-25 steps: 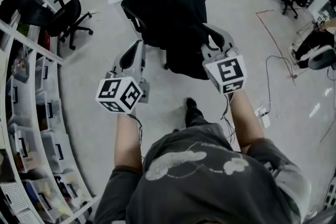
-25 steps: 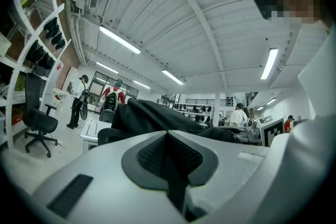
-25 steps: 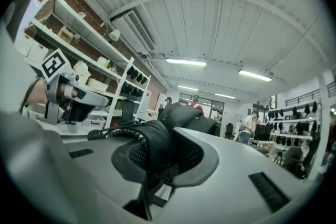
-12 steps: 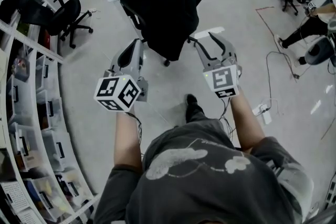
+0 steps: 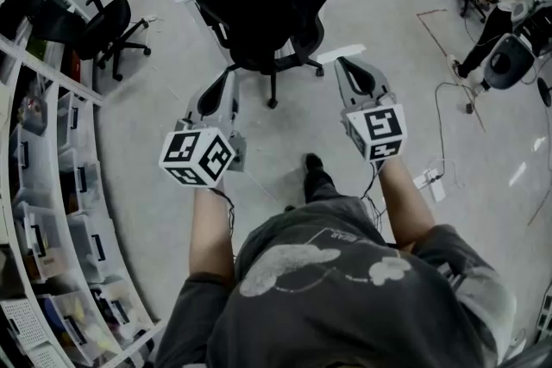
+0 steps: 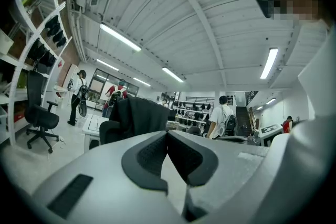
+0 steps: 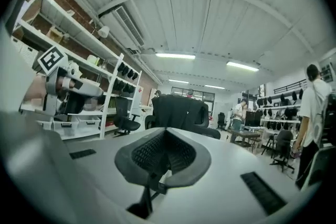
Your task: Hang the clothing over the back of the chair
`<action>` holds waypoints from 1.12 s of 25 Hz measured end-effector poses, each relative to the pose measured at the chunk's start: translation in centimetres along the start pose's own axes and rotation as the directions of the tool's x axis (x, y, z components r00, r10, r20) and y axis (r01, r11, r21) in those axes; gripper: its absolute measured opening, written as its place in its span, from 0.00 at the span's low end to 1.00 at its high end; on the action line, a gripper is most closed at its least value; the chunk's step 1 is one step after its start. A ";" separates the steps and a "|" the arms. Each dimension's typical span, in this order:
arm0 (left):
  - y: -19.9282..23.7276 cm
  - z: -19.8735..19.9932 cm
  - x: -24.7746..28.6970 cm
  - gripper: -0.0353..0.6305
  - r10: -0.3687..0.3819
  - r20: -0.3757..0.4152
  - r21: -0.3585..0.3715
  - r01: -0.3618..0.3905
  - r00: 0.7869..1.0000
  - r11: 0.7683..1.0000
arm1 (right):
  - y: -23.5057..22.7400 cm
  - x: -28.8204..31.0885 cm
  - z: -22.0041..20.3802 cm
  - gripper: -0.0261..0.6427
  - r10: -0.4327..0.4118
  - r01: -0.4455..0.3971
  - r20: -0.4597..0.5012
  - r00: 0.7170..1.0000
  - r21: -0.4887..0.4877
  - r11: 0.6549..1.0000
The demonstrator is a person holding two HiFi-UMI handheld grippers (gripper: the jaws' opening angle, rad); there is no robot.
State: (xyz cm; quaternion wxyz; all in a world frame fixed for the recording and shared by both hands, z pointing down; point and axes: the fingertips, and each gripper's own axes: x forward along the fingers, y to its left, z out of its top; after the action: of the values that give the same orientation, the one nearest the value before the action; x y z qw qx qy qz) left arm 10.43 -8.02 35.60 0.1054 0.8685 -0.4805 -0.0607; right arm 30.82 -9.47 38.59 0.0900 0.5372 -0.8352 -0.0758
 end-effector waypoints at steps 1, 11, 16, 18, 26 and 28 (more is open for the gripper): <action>0.1 -0.1 -0.2 0.06 0.003 -0.002 0.001 -0.003 1.000 1.000 | -0.1 0.0 0.1 0.03 -0.006 0.006 0.000 1.000 0.002 1.000; 0.3 -1.8 -1.7 0.06 0.019 -0.028 0.001 -0.019 0.999 1.000 | 1.4 0.1 -0.7 0.03 0.022 -0.022 -0.039 0.999 0.010 1.000; 0.5 -2.7 -2.5 0.06 0.027 -0.036 -0.015 -0.027 0.999 1.000 | 2.1 -0.2 -1.6 0.03 0.037 -0.035 -0.067 0.997 0.026 0.999; 0.7 -3.2 -2.8 0.06 0.032 -0.040 -0.025 -0.033 0.999 0.999 | 2.4 -0.3 -1.9 0.03 0.044 -0.043 -0.077 0.996 0.023 0.999; 1.1 -5.6 -3.6 0.06 0.057 -0.072 -0.057 -0.061 0.996 0.997 | 3.1 -0.8 -4.0 0.03 0.072 -0.066 -0.113 0.991 0.058 0.996; 1.1 -5.8 -3.7 0.06 0.061 -0.075 -0.060 -0.065 0.995 0.996 | 3.1 -0.8 -4.3 0.03 0.079 -0.072 -0.118 0.990 0.061 0.995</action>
State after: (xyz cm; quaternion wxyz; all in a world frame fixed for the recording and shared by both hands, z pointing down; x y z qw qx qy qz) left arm 8.77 -4.76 41.56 0.1517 0.8509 -0.5014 -0.0404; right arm 29.41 -7.64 43.36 0.1278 0.5109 -0.8499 -0.0162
